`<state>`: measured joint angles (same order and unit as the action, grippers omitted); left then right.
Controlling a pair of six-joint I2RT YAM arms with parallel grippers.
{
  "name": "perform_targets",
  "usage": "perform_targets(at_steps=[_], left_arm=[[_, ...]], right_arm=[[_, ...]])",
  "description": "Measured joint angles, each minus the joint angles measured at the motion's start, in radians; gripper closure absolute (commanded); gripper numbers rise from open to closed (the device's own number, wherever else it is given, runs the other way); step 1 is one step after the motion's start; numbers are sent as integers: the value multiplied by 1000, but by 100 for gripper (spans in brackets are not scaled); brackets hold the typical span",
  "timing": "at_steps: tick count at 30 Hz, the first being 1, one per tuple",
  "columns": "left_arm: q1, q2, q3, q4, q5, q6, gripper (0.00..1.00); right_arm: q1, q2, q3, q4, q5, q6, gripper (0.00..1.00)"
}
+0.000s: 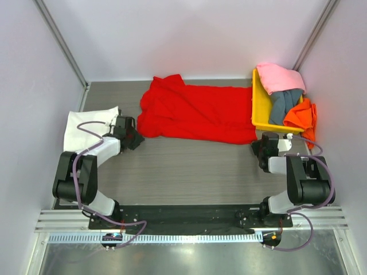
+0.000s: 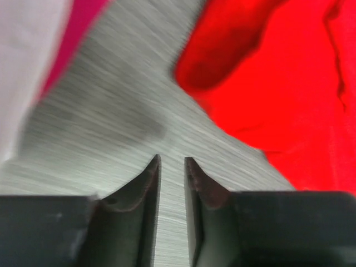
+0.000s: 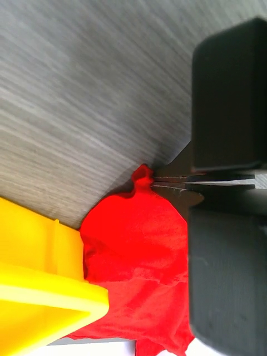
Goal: Fold and stack the t-shirts
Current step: Fold the tshirt
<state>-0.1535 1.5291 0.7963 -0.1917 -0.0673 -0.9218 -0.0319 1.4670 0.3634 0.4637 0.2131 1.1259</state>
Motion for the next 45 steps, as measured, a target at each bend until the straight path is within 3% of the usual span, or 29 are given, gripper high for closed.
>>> perform_targets(at_steps=[2,11,17,20,21,24,31,41,45], left_arm=[[-21,-2,-23,60,-1,-47,59],[-27,67,-102,341,-19,-199,60],[-27,127,-126,490,-48,-259,61],[-27,130,-132,512,-83,-270,69],[-27,131,-133,513,-98,-270,81],[-27,131,-133,509,-133,-271,100],[-27,99,-133,432,-198,-227,100],[-27,-159,-140,201,-222,-162,99],[-27,-175,-148,154,-220,-152,100]], right_arm=[[0,6,8,-1,-4,-6,99],[0,-171,-84,-81,-7,-29,99],[0,-196,-89,-99,-17,-32,99],[0,-196,-89,-99,-21,-32,99],[0,-196,-89,-100,-23,-32,99],[0,-196,-89,-103,-26,-32,99],[0,-213,-66,-213,-32,-50,99],[4,-426,-6,-518,-33,-129,99],[4,-438,-9,-585,-42,-137,99]])
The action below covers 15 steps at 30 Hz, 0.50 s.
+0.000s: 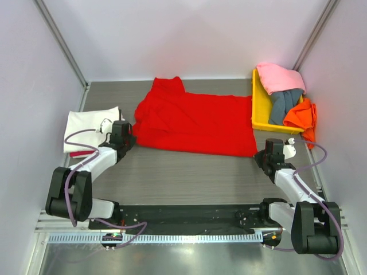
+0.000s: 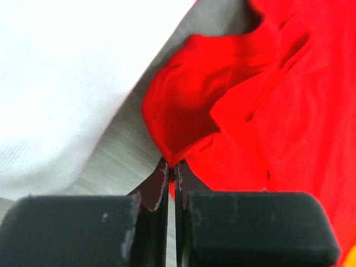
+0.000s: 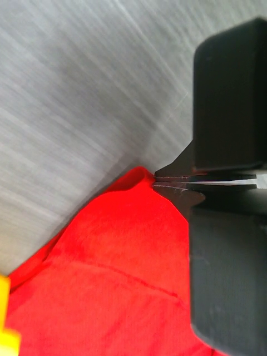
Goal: Fold and stack the t-shirts
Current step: Fold the tshirt
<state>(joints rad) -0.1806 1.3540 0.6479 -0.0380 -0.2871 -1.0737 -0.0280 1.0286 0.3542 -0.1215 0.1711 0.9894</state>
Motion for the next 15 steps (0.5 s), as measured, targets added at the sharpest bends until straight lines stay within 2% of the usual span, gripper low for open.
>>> perform_targets(at_steps=[15], left_arm=[[0,50,-18,-77,31,4,100]], right_arm=[[0,-2,-41,-35,-23,15,99]])
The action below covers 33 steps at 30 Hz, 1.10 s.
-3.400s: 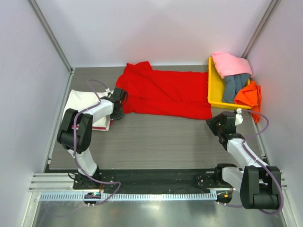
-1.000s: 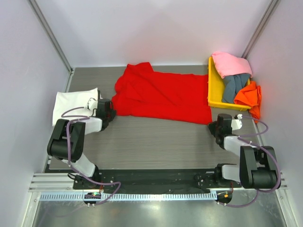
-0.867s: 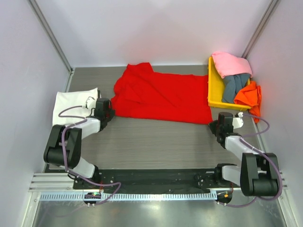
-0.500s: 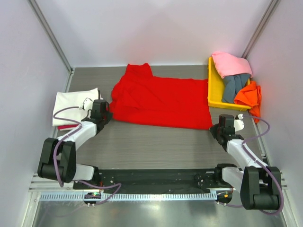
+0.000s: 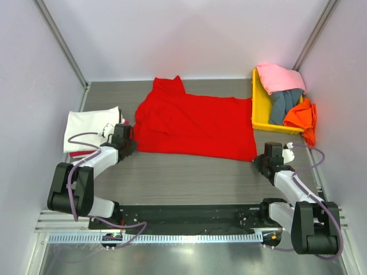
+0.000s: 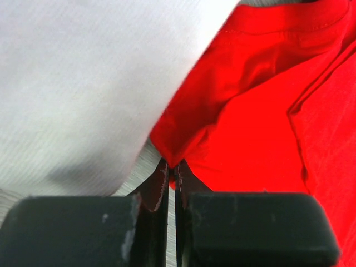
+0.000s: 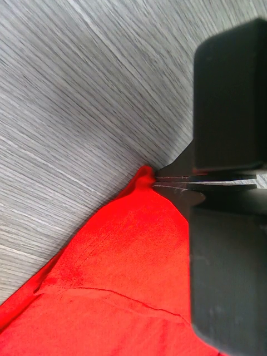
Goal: Fold and stack the t-shirts
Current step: Fold the tshirt
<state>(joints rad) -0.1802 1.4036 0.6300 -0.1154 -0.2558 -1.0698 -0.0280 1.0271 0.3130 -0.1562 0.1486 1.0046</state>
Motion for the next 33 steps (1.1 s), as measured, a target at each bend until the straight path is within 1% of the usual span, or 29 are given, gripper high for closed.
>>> perform_targets(at_steps=[2,5,8,11,13,14,16,19,23,26,33], left_arm=[[0,10,19,-24,2,2,100],[0,67,122,-98,8,6,100],[-11,95,279,-194,13,14,100],[-33,87,473,-264,-2,39,100],[-48,54,556,-279,-11,65,100],[-51,31,565,-279,-14,76,100],[-52,-34,545,-293,-31,93,100],[-43,-87,454,-304,-42,109,100],[-13,-77,272,-317,-40,112,100],[-4,-83,166,-341,-38,111,100],[-1,-169,14,-320,-23,104,100]], right_arm=[[0,0,-1,1,-2,3,99],[0,0,-1,1,-3,9,99],[0,0,-1,0,-4,15,99],[0,-4,-1,-5,-6,17,99],[0,-14,-1,-10,-7,19,99],[0,-23,-1,-12,-8,21,99],[0,-36,-1,-13,-10,23,99],[0,-40,-1,-14,-13,24,99],[0,-39,-1,-24,-13,24,99],[0,-47,-1,-38,-12,24,99],[0,-120,-1,-88,-2,24,99]])
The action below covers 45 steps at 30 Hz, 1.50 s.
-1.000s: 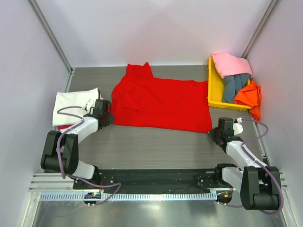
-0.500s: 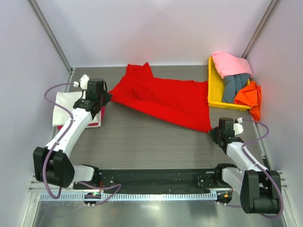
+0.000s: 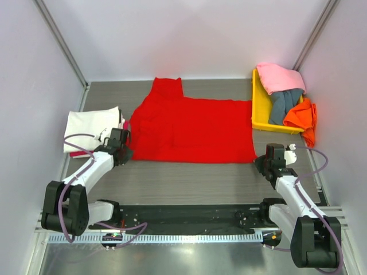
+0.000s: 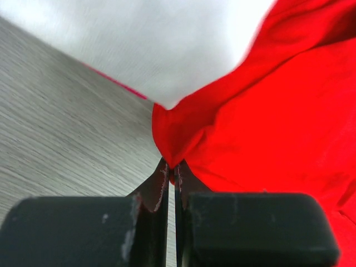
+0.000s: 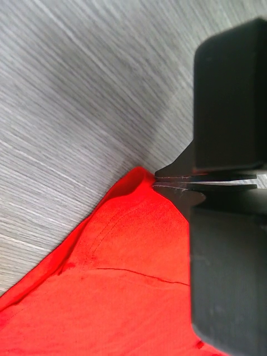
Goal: Fold and stack the t-shirts
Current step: Fold the tshirt
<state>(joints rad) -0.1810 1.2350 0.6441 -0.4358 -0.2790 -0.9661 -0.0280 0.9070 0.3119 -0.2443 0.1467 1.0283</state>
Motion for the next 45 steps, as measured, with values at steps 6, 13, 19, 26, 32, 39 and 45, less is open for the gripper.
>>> perform_targets(at_steps=[6,13,19,26,32,39,45], left_arm=[[0,1,-71,40,18,-23,100],[0,-34,-124,64,27,-48,100],[0,-131,-153,40,16,-64,99],[7,-183,-191,-8,11,-77,70],[7,-365,-200,-66,6,-50,37],[7,-469,-17,-228,-25,24,13],[7,-391,140,-219,10,118,9]], right_arm=[[0,-44,0,-56,12,0,99],[0,-102,-1,-122,18,1,99],[0,-140,-3,-187,17,6,94],[0,-140,2,-273,15,2,54],[0,-222,47,-348,51,-43,47],[0,-108,235,-314,48,-200,48],[10,89,354,-237,4,-328,69]])
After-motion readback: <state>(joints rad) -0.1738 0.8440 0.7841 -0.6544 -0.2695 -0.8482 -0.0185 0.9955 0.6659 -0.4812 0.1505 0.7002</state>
